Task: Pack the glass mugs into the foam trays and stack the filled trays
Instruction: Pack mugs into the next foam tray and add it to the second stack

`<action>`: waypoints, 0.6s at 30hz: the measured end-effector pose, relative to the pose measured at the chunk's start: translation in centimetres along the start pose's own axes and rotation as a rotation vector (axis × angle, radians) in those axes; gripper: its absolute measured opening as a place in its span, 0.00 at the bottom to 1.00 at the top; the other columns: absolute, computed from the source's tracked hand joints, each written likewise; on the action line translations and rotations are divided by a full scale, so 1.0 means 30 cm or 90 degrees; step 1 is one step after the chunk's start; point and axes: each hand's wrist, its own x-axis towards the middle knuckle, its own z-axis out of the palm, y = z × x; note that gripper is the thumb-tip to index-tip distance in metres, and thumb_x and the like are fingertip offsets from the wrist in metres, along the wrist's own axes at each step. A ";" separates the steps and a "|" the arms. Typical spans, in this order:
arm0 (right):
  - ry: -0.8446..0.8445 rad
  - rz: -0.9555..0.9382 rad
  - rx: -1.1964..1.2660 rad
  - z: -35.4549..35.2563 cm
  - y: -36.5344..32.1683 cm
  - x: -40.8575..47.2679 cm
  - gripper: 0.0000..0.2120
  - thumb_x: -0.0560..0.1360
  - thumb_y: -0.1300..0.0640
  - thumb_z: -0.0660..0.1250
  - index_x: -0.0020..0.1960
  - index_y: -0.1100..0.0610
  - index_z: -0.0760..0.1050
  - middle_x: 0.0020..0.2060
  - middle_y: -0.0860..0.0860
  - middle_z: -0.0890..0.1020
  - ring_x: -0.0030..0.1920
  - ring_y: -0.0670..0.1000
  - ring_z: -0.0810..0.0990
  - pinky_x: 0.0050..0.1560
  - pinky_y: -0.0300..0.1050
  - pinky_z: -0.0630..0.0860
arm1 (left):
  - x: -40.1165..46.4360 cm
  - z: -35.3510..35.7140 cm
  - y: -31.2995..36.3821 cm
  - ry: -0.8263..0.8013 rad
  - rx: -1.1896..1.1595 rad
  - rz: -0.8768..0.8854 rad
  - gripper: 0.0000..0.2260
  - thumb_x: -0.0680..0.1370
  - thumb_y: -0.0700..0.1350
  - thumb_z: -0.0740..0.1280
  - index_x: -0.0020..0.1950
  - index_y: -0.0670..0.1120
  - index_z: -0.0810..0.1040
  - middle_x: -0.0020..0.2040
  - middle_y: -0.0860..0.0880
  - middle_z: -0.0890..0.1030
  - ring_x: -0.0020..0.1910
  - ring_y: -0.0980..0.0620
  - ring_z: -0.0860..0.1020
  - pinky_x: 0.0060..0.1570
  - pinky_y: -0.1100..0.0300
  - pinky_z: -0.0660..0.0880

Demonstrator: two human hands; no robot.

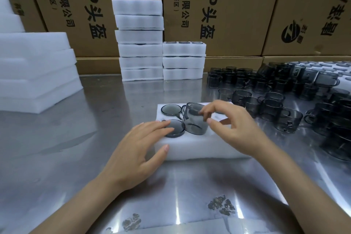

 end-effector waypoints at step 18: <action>-0.036 0.030 -0.191 -0.018 0.014 -0.017 0.08 0.72 0.42 0.59 0.42 0.45 0.71 0.42 0.41 0.76 0.51 0.38 0.69 0.48 0.50 0.73 | -0.002 0.005 0.003 -0.004 -0.003 -0.006 0.21 0.77 0.57 0.55 0.66 0.51 0.74 0.66 0.58 0.73 0.69 0.63 0.64 0.69 0.65 0.58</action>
